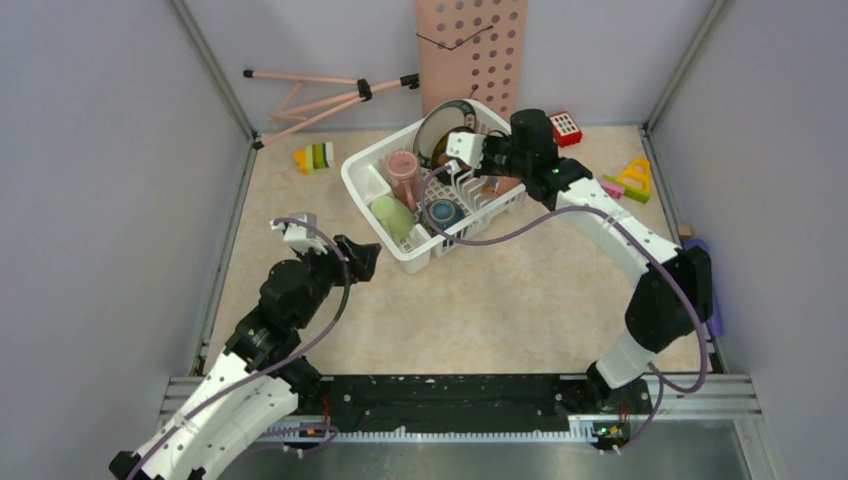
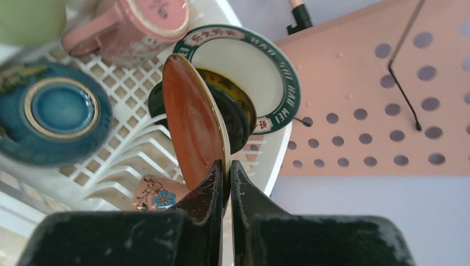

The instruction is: Load the mixed dishes into the dish rack

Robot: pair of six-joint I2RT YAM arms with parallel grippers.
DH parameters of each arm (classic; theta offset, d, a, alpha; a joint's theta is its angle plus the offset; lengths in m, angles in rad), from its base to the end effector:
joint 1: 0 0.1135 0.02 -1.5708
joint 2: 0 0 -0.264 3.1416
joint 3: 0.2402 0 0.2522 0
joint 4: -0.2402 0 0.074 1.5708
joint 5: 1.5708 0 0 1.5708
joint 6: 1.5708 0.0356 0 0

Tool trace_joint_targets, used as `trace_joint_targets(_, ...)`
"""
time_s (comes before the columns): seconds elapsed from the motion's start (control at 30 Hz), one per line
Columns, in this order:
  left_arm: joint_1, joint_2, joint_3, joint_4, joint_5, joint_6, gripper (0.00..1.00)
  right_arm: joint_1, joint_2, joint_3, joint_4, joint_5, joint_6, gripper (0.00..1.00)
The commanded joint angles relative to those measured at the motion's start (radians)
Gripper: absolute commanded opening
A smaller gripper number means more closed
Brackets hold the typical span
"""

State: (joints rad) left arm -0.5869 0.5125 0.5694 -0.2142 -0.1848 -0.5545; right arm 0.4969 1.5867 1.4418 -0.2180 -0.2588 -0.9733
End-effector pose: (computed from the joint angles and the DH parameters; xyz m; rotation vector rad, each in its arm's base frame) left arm 0.1191 -0.0714 0.2997 -0.1113 1.7705 -0.6779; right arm 0.3267 0.1875 0.3630 -1.4111 1.3045 -0.0696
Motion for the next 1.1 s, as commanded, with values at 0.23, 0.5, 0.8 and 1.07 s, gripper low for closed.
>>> trace_joint_targets(0.23, 0.005, 0.011, -0.07, 0.12, -0.021, -0.035, 0.81, -0.09, 0.241, 0.316, -0.21, -0.188, -0.554, 0.0)
trace_joint_targets(0.5, 0.005, 0.06, -0.088, 0.17, -0.038, -0.064, 0.8, -0.109, 0.333, 0.359, -0.316, -0.216, -0.701, 0.0)
trace_joint_targets(0.8, 0.006, 0.089, -0.098, 0.206, -0.085, -0.07, 0.77, -0.11, 0.452, 0.453, -0.373, -0.187, -0.735, 0.0)
trace_joint_targets(1.07, 0.006, 0.131, -0.094, 0.244, -0.103, -0.053, 0.77, -0.11, 0.506, 0.477, -0.361, -0.152, -0.752, 0.0)
